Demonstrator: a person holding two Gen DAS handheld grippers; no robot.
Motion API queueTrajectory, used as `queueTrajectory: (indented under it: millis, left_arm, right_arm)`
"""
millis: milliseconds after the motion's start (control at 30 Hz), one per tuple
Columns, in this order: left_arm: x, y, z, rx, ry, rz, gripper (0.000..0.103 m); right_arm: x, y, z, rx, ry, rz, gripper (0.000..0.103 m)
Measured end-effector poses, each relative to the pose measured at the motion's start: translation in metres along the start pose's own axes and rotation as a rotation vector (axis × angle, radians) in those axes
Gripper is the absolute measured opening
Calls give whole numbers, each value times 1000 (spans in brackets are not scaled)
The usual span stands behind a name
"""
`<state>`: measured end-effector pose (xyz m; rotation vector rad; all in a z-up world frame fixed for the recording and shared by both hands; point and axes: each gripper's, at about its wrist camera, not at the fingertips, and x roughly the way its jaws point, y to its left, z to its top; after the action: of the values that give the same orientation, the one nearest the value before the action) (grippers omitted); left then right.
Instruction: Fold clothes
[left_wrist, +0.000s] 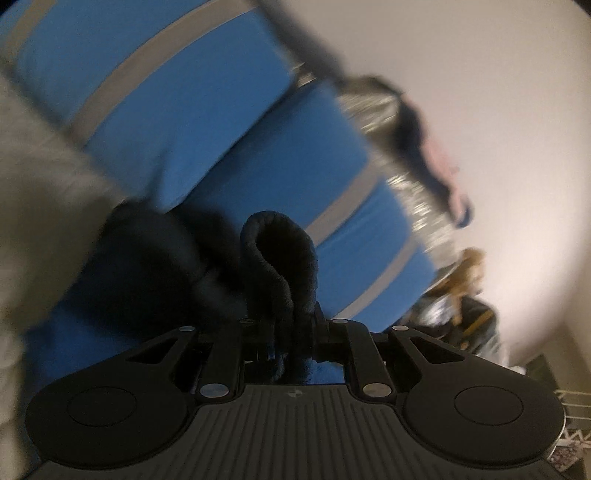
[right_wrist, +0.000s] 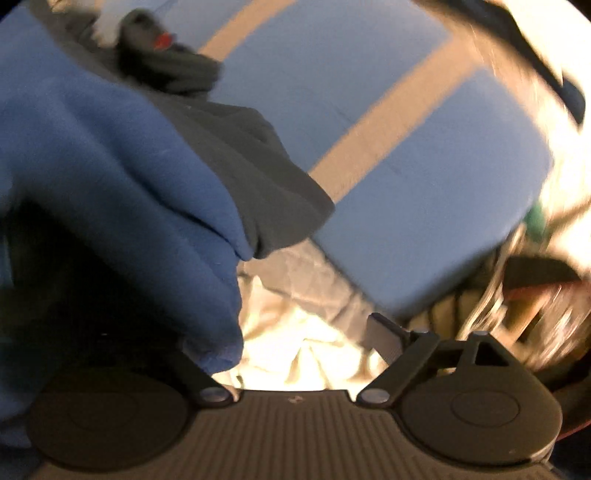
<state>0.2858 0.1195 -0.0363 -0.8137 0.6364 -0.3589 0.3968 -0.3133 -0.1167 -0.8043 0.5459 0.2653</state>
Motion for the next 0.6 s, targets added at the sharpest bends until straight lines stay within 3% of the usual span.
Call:
queueTrajectory:
  millis: [100, 233, 300, 467, 533, 600]
  left_arm:
    - [0, 33, -18, -32, 39, 60, 16]
    - [4, 61, -29, -69, 56, 73, 16]
    - [8, 66, -31, -95, 69, 83, 16]
    - [12, 56, -32, -47, 81, 63, 16]
    - [11, 56, -34, -46, 79, 55, 16]
    - [10, 58, -35, -54, 75, 50, 16]
  right_arm:
    - [-14, 3, 0, -10, -34, -24, 97]
    - [-39, 3, -10, 59, -60, -4, 97]
    - [-46, 4, -17, 79, -55, 9, 97]
    - [-46, -3, -23, 223, -44, -9, 92]
    - [-41, -3, -18, 228, -29, -28, 85]
    - [-37, -2, -14, 236, -18, 8, 80]
